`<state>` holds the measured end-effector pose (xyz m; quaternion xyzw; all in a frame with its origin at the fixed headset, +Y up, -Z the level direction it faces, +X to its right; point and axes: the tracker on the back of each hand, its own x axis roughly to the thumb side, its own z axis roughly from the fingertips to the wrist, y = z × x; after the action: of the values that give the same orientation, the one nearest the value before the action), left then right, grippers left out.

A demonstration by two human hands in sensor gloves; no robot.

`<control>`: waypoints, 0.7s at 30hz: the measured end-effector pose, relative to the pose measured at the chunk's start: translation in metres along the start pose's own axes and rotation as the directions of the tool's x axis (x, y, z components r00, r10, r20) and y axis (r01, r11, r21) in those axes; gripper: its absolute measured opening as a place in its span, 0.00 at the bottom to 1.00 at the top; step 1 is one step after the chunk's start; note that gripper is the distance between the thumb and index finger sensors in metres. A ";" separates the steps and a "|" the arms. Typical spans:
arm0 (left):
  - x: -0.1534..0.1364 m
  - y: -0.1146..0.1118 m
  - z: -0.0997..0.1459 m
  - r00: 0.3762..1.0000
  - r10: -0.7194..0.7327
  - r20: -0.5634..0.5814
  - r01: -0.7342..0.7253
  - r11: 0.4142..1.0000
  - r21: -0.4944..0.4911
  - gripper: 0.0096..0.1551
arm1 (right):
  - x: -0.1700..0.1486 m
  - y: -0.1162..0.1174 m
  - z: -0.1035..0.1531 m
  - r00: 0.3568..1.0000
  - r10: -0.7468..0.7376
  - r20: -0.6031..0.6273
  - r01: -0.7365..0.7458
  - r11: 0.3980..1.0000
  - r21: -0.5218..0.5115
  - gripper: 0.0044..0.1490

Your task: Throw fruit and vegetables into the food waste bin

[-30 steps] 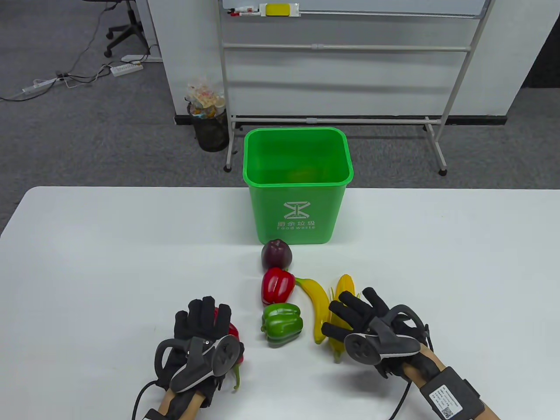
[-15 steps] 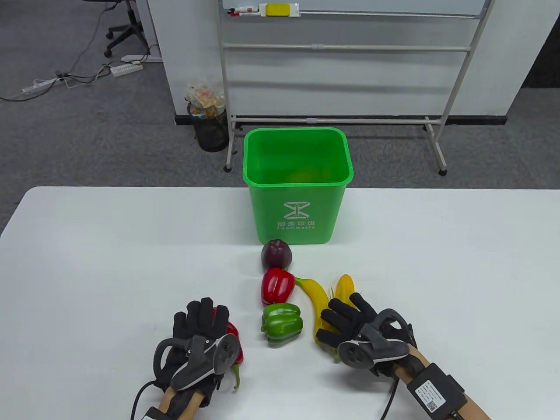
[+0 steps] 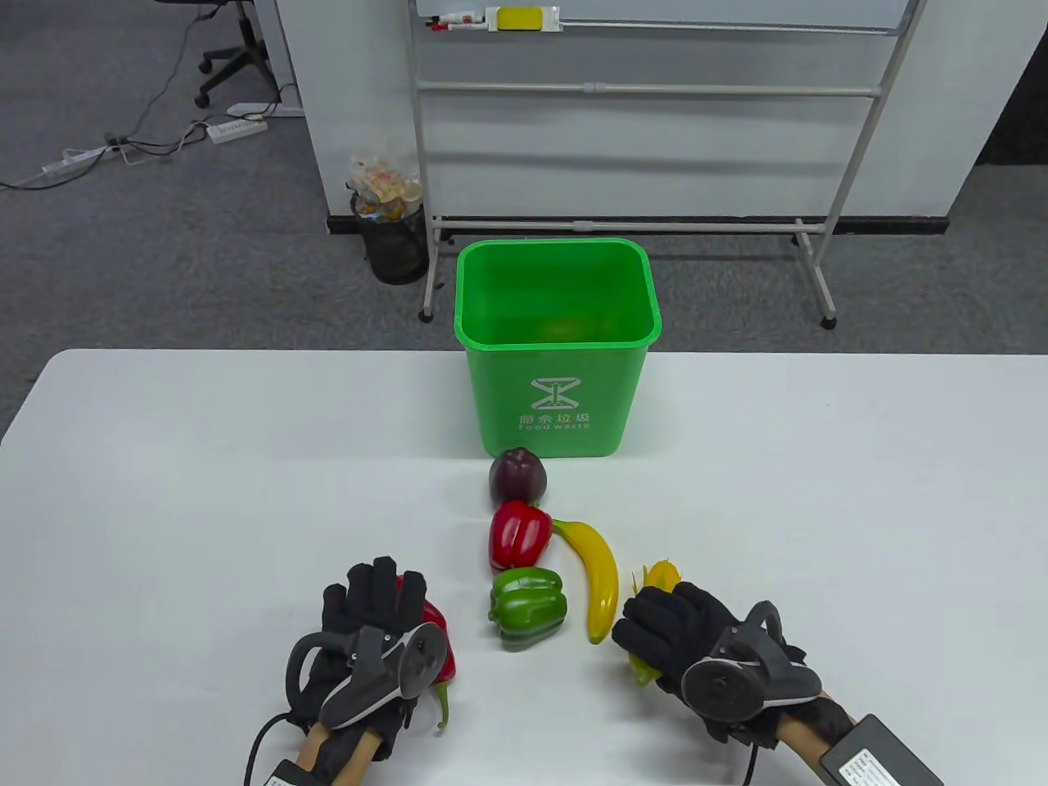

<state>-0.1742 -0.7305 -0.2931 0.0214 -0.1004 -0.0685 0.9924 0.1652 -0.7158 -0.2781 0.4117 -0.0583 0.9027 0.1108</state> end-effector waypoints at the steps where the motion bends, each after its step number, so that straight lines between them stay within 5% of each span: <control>1: 0.000 0.000 0.000 1.000 0.000 -0.001 0.000 1.000 0.001 0.52 | 0.002 -0.006 0.003 0.999 -0.051 -0.003 0.051 0.998 -0.023 0.54; 6: -0.002 0.002 0.000 1.000 0.009 -0.007 -0.009 1.000 0.012 0.52 | 0.007 -0.029 0.011 0.944 -0.330 -0.018 0.325 0.937 -0.127 0.54; 9: -0.003 0.002 0.000 1.000 0.013 -0.009 -0.013 1.000 0.015 0.52 | -0.005 -0.037 0.004 0.826 -0.560 -0.068 0.545 0.823 -0.161 0.54; 12: -0.006 0.004 0.001 1.000 0.025 -0.015 -0.025 0.999 0.022 0.52 | -0.021 -0.050 -0.016 0.566 -0.823 -0.050 0.798 0.562 -0.218 0.54; 14: -0.006 0.006 0.001 0.999 0.039 -0.018 -0.038 0.999 0.029 0.52 | -0.030 -0.080 -0.044 0.267 -0.961 0.065 0.926 0.238 -0.292 0.55; 15: -0.006 0.006 0.001 0.999 0.040 -0.017 -0.039 0.999 0.031 0.52 | -0.036 -0.100 -0.060 0.170 -0.977 0.130 0.933 0.117 -0.341 0.55; 17: -0.004 0.007 0.001 0.999 0.036 -0.013 -0.036 0.999 0.032 0.52 | -0.053 -0.151 -0.100 0.074 -0.973 0.217 0.870 -0.043 -0.491 0.55; 19: -0.004 0.007 0.002 0.999 0.033 -0.011 -0.033 0.999 0.031 0.52 | -0.072 -0.188 -0.129 0.073 -0.983 0.170 0.773 -0.052 -0.633 0.58; 21: -0.004 0.008 0.002 0.999 0.049 -0.018 -0.048 0.998 0.036 0.52 | -0.095 -0.208 -0.153 0.104 -0.990 -0.096 0.683 0.142 -0.717 0.66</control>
<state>-0.1776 -0.7219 -0.2910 0.0371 -0.0928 -0.0423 0.9941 0.1659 -0.4992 -0.4472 0.0268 0.0042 0.6675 0.7441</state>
